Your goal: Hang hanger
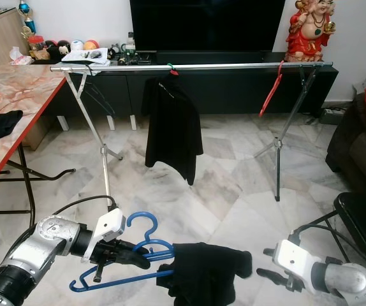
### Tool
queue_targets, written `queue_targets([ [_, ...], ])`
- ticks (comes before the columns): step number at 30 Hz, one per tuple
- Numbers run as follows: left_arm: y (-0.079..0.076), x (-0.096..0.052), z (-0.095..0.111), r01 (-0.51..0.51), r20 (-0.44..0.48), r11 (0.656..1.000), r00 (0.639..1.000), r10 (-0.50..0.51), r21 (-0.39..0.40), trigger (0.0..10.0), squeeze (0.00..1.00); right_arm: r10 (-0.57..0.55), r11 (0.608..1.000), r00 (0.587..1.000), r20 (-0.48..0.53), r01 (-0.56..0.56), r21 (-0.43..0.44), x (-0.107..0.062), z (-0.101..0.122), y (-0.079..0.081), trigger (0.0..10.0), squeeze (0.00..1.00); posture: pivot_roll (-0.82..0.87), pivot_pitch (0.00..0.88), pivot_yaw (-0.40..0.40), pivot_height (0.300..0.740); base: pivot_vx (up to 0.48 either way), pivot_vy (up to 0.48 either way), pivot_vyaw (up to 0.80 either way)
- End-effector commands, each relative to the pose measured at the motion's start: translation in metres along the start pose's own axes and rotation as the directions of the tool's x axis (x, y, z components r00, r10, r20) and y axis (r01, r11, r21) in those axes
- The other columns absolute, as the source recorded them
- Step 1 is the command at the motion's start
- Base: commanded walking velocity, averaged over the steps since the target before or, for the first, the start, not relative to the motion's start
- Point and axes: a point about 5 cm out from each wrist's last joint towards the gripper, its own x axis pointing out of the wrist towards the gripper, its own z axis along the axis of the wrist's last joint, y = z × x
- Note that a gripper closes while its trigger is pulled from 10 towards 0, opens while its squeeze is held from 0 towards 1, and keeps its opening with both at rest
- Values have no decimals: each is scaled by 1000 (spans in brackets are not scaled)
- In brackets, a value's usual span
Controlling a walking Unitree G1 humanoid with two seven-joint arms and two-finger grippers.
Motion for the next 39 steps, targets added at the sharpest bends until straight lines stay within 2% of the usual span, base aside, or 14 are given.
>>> queue_targets([
  [1,-1,-2,6,23,23,1000,999,-23,18,0,0,-17,1000,1000,26,17,9,-1,3,-5,10000,0,35,33,-12,740,0,0,0],
  [4,-2,-2,9,45,16,999,999,-46,28,0,0,77,996,995,63,-80,47,-2,4,2,10000,0,38,35,-14,740,0,0,0],
  [7,-3,-1,13,58,22,998,998,-59,37,0,0,115,993,992,43,-116,33,-2,1,5,10000,0,38,34,-11,740,0,0,0],
  [8,-3,0,15,61,20,997,998,-62,41,0,0,141,989,990,28,-142,33,-3,-1,7,10000,188,39,35,-11,740,0,0,0],
  [10,-2,0,15,62,17,997,998,-63,43,0,0,170,985,985,19,-170,41,-4,-3,8,10000,188,39,35,-10,740,0,0,0],
  [11,-1,0,15,62,15,997,998,-62,43,0,0,194,980,981,14,-194,51,-6,-4,9,10000,1000,41,34,-8,740,0,0,0],
  [17,-1,-2,16,59,8,997,998,-60,43,0,0,170,985,985,-25,-170,10,-14,-5,0,10000,1000,39,36,-3,740,0,0,0],
  [22,-1,-1,17,61,7,997,998,-62,45,0,0,224,974,973,-55,-226,-29,-16,-6,3,10000,1000,38,36,-3,740,0,0,0],
  [36,-1,5,24,85,20,994,996,-86,65,0,0,290,956,957,21,-289,-41,9,5,20,10000,1000,46,37,-1,740,0,0,0],
  [37,-1,7,26,90,25,994,995,-92,69,0,0,295,955,955,21,-294,-44,12,6,22,10000,0,48,38,-2,740,0,0,0],
  [39,-2,9,28,96,30,993,995,-99,74,0,0,298,954,954,16,-297,-46,16,6,24,10000,0,50,37,-2,740,0,0,0],
])
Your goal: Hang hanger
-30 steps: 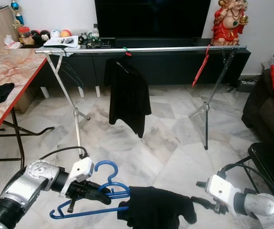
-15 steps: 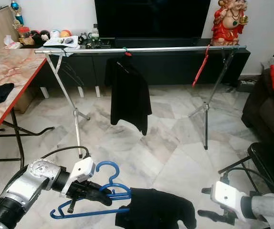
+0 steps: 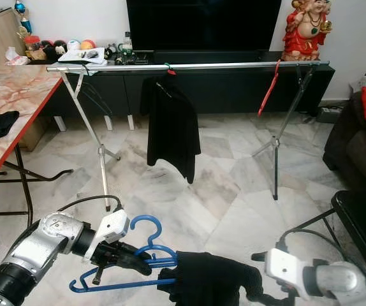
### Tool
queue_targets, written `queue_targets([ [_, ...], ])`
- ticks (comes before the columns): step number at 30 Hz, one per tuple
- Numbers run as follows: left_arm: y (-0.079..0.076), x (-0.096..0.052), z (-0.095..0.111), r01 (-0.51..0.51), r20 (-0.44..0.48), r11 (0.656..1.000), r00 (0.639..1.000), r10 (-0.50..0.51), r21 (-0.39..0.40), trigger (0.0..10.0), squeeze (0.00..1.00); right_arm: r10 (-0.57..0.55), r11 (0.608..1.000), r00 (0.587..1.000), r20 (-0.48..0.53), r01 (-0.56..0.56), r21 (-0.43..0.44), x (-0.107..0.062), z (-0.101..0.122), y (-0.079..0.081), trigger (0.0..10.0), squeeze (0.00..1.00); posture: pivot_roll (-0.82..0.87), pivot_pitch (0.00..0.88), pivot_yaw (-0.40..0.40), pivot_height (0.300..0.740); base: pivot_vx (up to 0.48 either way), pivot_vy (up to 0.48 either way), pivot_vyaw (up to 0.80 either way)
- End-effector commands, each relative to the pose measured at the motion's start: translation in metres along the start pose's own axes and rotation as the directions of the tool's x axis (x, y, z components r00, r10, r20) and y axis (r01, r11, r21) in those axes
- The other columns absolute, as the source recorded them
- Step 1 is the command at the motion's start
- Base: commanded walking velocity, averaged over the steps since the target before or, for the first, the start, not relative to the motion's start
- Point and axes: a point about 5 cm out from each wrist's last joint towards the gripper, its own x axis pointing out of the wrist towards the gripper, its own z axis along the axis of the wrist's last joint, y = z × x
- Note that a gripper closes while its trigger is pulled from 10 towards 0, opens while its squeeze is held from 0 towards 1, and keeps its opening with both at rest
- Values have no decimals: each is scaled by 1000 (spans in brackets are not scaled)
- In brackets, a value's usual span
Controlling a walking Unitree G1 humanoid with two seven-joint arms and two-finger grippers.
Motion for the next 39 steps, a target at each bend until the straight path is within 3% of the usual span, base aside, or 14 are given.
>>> queue_targets([
  [1,2,1,18,26,39,998,999,-28,63,0,0,8,1000,1000,-14,-8,-12,4,1,0,10000,0,50,37,-2,740,0,0,0],
  [13,1,7,27,43,58,995,997,-49,88,0,0,-71,997,997,-26,71,32,17,-2,1,10000,0,60,32,-5,740,0,0,0],
  [14,1,7,27,43,58,995,997,-49,88,0,0,-80,996,997,-21,80,42,17,-2,1,7490,0,60,32,-5,740,0,0,0],
  [15,1,7,27,43,58,995,997,-49,88,0,0,-84,995,996,-19,85,45,17,-2,0,7490,0,60,32,-5,740,0,0,0],
  [17,1,7,27,43,58,995,997,-49,89,0,0,-95,994,995,-6,96,53,16,-1,-1,0,0,60,32,-5,740,0,0,0],
  [39,4,8,27,37,53,995,998,-41,89,0,0,-92,993,995,24,90,81,18,2,-2,0,0,58,25,-2,740,0,0,0],
])
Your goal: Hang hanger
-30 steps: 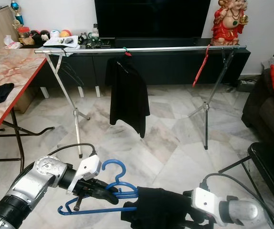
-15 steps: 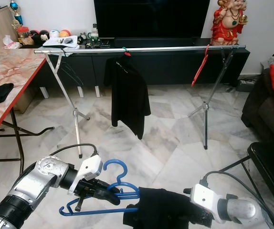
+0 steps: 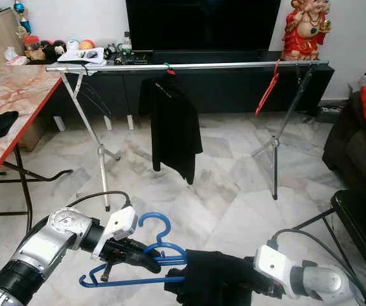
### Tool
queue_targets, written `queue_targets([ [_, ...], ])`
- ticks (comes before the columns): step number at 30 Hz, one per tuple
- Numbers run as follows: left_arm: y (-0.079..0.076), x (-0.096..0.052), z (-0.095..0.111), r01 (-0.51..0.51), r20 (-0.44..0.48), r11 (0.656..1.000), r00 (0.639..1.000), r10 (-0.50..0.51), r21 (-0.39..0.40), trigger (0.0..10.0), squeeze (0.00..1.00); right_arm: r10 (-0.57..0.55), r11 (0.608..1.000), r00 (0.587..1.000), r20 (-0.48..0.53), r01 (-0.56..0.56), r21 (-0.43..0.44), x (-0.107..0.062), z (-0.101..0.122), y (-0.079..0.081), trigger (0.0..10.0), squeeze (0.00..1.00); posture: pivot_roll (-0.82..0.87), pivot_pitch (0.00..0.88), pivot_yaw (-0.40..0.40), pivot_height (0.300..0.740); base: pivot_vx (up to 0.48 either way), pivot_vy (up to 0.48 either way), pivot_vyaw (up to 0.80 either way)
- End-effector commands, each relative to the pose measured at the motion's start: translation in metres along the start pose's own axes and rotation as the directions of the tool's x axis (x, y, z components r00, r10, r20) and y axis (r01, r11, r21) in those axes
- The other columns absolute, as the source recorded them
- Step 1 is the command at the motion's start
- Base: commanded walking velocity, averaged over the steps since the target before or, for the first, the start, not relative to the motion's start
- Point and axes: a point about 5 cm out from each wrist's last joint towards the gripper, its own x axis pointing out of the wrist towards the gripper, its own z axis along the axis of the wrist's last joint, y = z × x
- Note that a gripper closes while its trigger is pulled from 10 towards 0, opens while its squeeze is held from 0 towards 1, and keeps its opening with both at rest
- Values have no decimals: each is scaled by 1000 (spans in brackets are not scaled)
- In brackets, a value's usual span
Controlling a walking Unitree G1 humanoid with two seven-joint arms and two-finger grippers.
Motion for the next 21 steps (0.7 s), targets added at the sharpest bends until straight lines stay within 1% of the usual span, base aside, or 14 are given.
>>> queue_targets([
  [1,3,1,13,17,31,999,999,-18,52,0,0,-7,1000,1000,20,7,9,2,4,-2,0,0,58,25,-2,740,0,0,0],
  [17,3,0,7,8,7,999,1000,-8,39,0,0,40,999,999,30,-41,26,2,3,1,0,0,56,26,-4,740,0,0,0],
  [21,4,-3,-2,-5,-55,999,998,6,32,0,0,54,998,998,24,-55,30,1,2,2,0,0,58,30,-5,740,0,0,0],
])
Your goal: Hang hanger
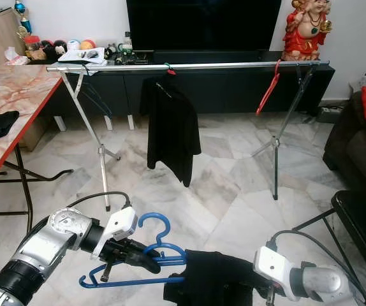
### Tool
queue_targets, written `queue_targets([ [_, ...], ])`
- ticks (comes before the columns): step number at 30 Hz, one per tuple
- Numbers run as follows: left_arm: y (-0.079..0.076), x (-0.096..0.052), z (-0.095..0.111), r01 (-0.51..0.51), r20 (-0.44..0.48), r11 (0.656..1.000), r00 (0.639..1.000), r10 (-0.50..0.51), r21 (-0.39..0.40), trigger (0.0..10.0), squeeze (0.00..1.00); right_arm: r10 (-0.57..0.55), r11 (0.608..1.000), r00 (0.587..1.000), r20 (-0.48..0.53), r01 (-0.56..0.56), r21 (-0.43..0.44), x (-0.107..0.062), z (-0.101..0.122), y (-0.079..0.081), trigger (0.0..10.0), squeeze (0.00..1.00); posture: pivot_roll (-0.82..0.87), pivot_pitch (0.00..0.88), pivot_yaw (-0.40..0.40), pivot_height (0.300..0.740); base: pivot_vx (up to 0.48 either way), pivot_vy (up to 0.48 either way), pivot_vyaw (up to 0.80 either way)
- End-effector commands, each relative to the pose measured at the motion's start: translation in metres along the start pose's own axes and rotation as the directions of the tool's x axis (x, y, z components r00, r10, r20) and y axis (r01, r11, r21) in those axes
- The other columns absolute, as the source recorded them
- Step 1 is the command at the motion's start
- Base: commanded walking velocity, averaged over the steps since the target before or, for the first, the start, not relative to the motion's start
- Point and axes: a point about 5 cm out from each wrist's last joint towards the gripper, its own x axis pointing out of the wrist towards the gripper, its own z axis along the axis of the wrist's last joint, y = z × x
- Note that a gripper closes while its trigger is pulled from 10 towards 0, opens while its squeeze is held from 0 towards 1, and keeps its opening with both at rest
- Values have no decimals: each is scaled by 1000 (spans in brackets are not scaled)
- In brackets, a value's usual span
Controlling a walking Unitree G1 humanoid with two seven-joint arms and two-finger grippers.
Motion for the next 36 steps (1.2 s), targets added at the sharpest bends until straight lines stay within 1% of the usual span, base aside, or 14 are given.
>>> queue_targets([
  [1,2,-2,-3,-5,-61,1000,998,7,28,0,0,6,1000,1000,7,-6,3,-1,1,-1,0,0,58,30,-5,740,0,0,0],
  [15,4,-6,-21,-51,-133,999,990,50,-2,0,0,18,1000,1000,-13,-18,6,-5,-2,-1,0,0,57,28,-10,740,0,0,0],
  [22,4,-7,-36,-86,-208,996,975,81,-14,0,0,20,1000,999,-33,-20,8,-9,-5,-1,0,0,56,26,-14,740,0,0,0],
  [24,3,-7,-45,-102,-247,995,964,94,-22,0,0,15,1000,999,-42,-15,8,-11,-6,-1,0,0,52,24,-13,740,0,0,0],
  [27,3,-7,-54,-127,-271,991,956,113,-34,0,0,6,1000,999,-42,-6,8,-13,-6,-2,0,0,52,25,-15,740,0,0,0],
  [31,2,-7,-60,-148,-287,988,949,130,-43,0,0,-11,1000,999,-34,12,8,-13,-6,-4,0,0,52,27,-16,740,0,0,0],
  [33,2,-8,-65,-180,-299,982,941,158,-48,0,0,-39,999,999,-8,39,22,-14,-3,-6,0,0,52,27,-15,740,0,0,0],
  [35,5,-9,-76,-287,-333,957,906,260,-33,0,0,-108,993,992,68,104,60,-14,4,-13,0,0,52,29,-13,740,0,0,0],
  [36,5,-9,-76,-287,-333,957,906,260,-33,0,0,-108,993,992,68,104,60,-14,4,-13,0,0,52,29,-13,740,0,0,0],
])
